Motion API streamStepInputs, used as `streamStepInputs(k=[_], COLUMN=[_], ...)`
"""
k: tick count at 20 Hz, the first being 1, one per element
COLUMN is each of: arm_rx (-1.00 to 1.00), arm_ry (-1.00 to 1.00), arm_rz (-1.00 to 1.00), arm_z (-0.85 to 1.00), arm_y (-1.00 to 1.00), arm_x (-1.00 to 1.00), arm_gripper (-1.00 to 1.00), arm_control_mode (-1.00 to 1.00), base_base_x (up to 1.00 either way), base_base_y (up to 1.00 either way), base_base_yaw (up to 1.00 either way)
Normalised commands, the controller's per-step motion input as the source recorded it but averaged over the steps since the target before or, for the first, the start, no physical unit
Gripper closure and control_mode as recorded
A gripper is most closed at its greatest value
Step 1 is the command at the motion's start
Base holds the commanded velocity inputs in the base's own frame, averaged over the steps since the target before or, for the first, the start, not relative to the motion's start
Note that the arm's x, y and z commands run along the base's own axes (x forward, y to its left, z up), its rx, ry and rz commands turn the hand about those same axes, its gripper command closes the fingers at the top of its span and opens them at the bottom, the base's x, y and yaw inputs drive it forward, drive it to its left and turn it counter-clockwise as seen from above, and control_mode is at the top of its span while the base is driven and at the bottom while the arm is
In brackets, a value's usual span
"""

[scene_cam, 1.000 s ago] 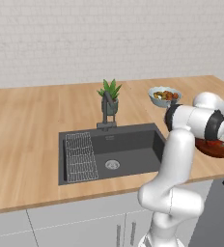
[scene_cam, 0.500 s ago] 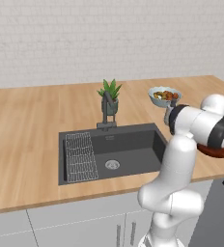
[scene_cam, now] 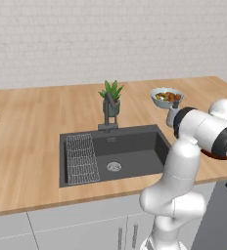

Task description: Pick the bell pepper from the sink and place it in the bowl. Then pick the bowl and place it in the microwave. Then close the microwave door and press the start button.

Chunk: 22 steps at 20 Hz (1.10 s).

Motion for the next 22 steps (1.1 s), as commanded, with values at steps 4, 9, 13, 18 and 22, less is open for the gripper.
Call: streamStepInputs(k=[4,9,13,18,22], arm_rx=[0.18,0.17,0.07,0.0,0.0], arm_ry=[0.0,0.0,0.0,0.0,0.01], arm_rz=[-0.43,-0.16,0.0,0.0,0.0], arm_z=[-0.03,-0.24,-0.21,-0.13,-0.14], arm_y=[-0.21,-0.19,-0.16,-0.01,0.22], arm_x=[-0.15,0.02,0.01,0.1,0.26], arm_gripper=[-1.0,-1.0,-1.0,-1.0,-1.0], arm_control_mode=[-1.0,-1.0,-1.0,-1.0,-1.0], base_base_x=[0.0,0.0,0.0,0.0,0.0], base_base_y=[0.0,0.0,0.0,0.0,0.0], base_base_yaw=[0.0,0.0,0.0,0.0,0.0])
